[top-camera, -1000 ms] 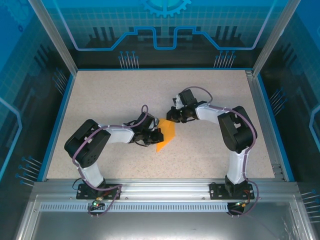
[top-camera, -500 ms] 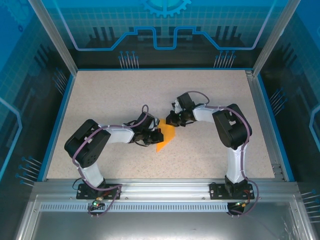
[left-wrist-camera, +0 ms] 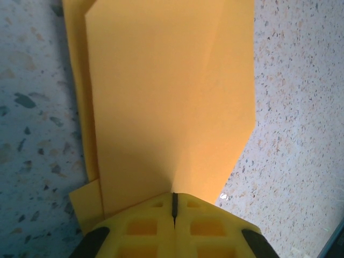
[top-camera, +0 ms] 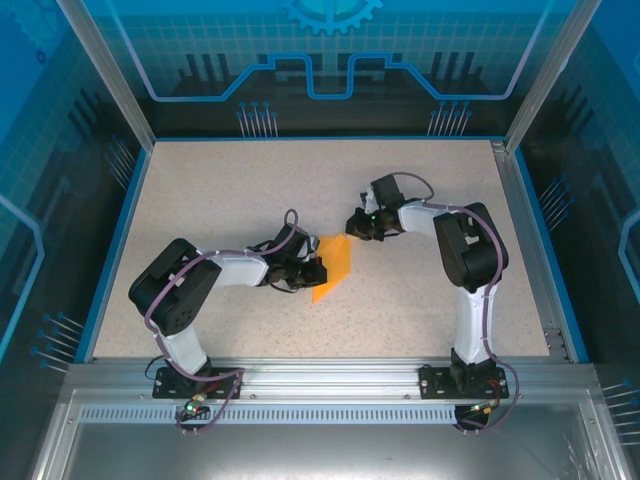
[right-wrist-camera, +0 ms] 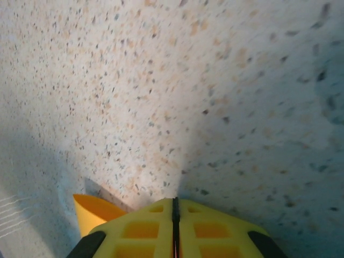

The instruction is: Fold a paper plane with a square sheet of paper (pick it up from the middle)

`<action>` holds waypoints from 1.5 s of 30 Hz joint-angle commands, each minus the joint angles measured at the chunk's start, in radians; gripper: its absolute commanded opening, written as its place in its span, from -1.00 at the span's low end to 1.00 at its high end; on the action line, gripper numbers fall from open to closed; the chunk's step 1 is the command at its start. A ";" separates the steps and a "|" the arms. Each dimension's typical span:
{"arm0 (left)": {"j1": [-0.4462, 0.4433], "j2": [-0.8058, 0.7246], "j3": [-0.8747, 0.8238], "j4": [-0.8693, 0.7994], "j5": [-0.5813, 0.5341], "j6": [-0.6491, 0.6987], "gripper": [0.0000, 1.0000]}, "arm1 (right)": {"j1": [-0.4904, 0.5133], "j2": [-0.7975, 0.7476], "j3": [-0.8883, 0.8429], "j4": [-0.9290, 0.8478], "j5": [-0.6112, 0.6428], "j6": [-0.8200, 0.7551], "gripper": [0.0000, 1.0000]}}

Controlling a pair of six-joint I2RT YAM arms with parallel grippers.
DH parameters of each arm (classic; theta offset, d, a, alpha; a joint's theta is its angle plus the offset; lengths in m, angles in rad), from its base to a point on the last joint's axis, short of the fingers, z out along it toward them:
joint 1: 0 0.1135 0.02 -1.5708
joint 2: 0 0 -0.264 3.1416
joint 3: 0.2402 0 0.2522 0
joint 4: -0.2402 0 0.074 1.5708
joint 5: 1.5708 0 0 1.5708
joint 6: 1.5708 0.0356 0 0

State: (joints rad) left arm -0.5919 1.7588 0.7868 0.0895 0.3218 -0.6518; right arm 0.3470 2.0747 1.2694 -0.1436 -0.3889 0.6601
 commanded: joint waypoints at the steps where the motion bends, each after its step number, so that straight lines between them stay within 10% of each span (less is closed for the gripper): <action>1: -0.001 0.021 -0.050 -0.143 -0.015 0.028 -1.00 | -0.008 -0.054 0.007 -0.038 0.046 -0.033 -0.77; 17: -0.001 0.027 -0.030 -0.141 -0.007 0.022 -1.00 | 0.124 -0.077 -0.118 0.063 -0.017 0.040 -0.81; 28: -0.001 0.018 -0.026 -0.142 -0.004 0.021 -1.00 | 0.036 -0.046 -0.078 -0.002 0.035 -0.005 -0.75; 45: -0.001 -0.028 0.014 -0.152 0.000 -0.004 -0.98 | 0.064 -0.447 -0.374 0.084 0.134 0.052 -0.51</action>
State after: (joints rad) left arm -0.5919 1.7519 0.8165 0.0074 0.3290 -0.6525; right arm 0.3878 1.6543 0.9455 -0.0906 -0.2890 0.6777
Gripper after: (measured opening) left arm 0.049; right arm 0.244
